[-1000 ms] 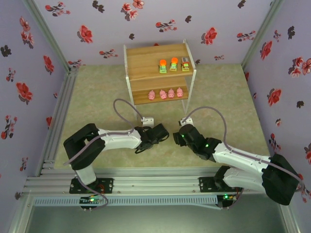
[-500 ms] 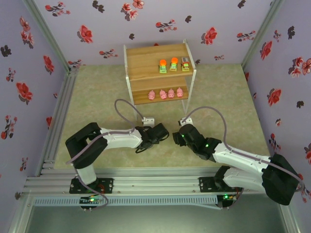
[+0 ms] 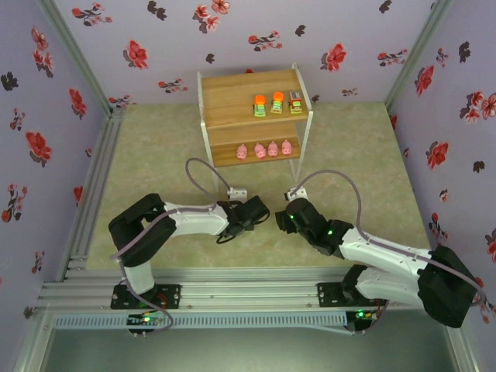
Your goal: Place and organize the plastic toys onto the shelf
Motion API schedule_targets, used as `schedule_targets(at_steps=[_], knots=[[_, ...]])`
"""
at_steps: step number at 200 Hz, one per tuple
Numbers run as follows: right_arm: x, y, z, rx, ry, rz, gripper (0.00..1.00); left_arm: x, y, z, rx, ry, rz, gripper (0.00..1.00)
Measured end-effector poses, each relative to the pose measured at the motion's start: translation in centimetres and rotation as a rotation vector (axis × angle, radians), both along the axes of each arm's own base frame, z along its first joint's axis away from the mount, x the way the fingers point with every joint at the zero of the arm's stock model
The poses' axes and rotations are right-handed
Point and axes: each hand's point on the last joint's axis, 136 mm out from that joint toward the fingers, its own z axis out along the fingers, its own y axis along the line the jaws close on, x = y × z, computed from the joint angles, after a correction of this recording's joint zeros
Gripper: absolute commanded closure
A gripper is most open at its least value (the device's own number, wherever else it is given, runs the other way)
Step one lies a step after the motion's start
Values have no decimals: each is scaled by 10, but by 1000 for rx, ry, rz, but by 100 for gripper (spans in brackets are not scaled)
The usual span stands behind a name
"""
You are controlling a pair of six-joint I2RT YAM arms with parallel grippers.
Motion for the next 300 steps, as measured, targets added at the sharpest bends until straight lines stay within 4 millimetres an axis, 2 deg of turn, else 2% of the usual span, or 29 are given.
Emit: schedule_targets(at_steps=[64,128,167,186,253,300], knots=[[0,0,-1,-3,3,-1,41,0,-3,-1,0,5,-11,50],[-4,4,-20,-25,65,27,40,2,-3,1,-3,4,-10,54],[-5,6,-20,-20,71,34,40,3,-3,1,-3,4,-9,54],[-5,6,-20,-19,71,35,40,3,-3,1,-1,4,-12,62],[-6,6,-20,-19,72,35,40,3,-3,1,0,4,-14,63],[-6,6,-21,-21,74,36,40,3,-3,2,5,0,-15,68]])
